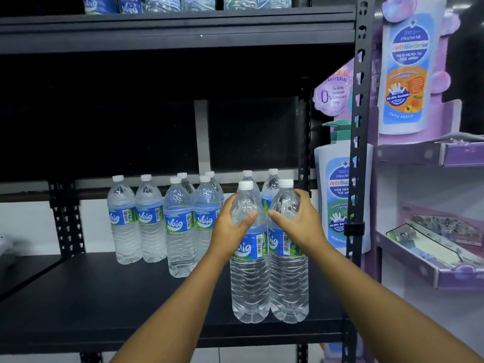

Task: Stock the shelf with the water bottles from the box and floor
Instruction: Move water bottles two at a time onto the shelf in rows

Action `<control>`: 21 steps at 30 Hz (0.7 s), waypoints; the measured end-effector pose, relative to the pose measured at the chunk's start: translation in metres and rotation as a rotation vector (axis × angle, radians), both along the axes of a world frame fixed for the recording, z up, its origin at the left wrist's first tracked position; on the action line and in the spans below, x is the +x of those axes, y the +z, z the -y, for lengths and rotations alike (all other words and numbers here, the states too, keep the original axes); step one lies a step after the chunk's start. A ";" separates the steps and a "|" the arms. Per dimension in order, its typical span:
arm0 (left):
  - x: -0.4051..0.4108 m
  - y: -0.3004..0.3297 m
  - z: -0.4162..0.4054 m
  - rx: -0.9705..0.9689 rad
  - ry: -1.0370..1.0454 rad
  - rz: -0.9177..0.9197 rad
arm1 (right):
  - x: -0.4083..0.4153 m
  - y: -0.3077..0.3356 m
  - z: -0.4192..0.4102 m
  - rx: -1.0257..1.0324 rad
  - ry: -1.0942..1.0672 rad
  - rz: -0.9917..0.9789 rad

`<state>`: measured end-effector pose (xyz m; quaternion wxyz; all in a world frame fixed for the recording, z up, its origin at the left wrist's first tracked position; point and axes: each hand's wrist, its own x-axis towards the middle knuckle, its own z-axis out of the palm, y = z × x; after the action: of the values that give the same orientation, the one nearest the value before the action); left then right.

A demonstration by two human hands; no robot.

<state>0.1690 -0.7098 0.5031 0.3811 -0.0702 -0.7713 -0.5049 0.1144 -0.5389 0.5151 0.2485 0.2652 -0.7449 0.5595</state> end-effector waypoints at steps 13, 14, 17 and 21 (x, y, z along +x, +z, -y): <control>0.029 -0.049 -0.011 0.041 -0.006 0.131 | 0.014 -0.030 -0.017 0.079 0.155 0.045; 0.031 -0.057 -0.013 0.052 -0.002 0.140 | 0.017 -0.042 -0.018 0.065 0.187 0.081; 0.036 -0.080 -0.016 0.062 0.043 0.187 | 0.023 -0.088 -0.025 0.047 0.200 0.145; 0.042 -0.106 -0.015 0.060 0.089 0.218 | 0.038 -0.133 -0.032 0.048 0.193 0.185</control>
<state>0.2106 -0.6946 0.3973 0.3190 0.0309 -0.7951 -0.5148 0.1522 -0.5066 0.3826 0.1177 0.2888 -0.7488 0.5849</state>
